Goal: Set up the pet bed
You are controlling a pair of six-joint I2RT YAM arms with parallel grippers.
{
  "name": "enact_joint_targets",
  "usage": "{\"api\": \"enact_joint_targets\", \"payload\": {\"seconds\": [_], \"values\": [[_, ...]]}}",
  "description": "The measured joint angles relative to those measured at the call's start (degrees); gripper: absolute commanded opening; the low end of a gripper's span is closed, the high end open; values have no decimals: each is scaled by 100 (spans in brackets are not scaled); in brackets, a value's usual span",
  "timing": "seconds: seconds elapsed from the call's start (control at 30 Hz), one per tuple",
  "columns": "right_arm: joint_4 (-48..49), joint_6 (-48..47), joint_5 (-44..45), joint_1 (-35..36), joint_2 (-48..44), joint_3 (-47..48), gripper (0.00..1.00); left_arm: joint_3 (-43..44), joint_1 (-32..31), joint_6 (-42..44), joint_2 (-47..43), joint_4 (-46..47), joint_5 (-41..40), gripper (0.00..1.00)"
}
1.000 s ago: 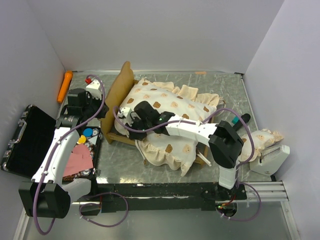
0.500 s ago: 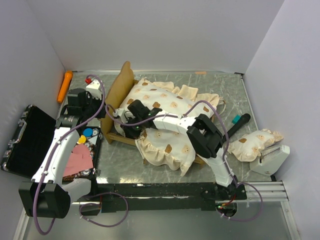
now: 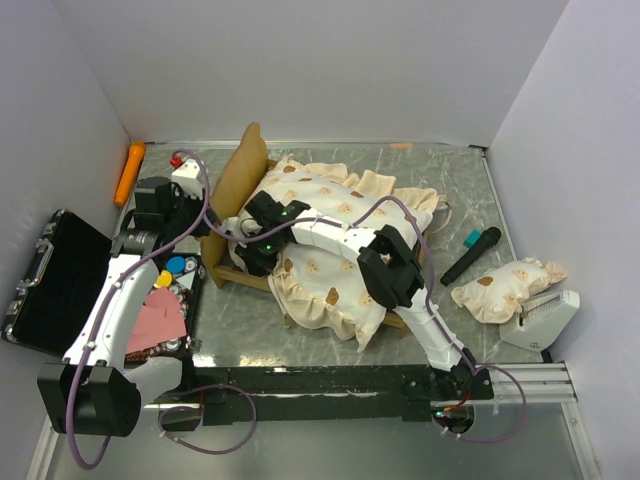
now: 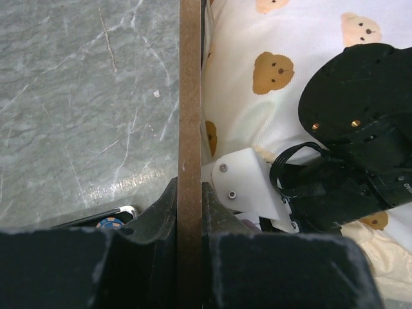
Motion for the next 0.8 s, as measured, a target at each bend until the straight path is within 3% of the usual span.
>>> {"api": "enact_joint_targets", "payload": {"seconds": [0.13,0.27,0.43,0.6,0.8], "values": [[-295,149,140,37,66,197,38,0,28,-13,0,7,-20,1],[275,258,525,129,-459,-592,43,0,20,-17,0,4,-7,1],[1019,223,997,162,-1266,-1759,57,0,4,-2,0,4,0,1],[1270,256,914,129,-1980,-2463,68,0,-22,76,-2,-17,125,1],[1403,398,944,103,-2245,-2479,67,0,-28,120,-9,-26,155,1]]}}
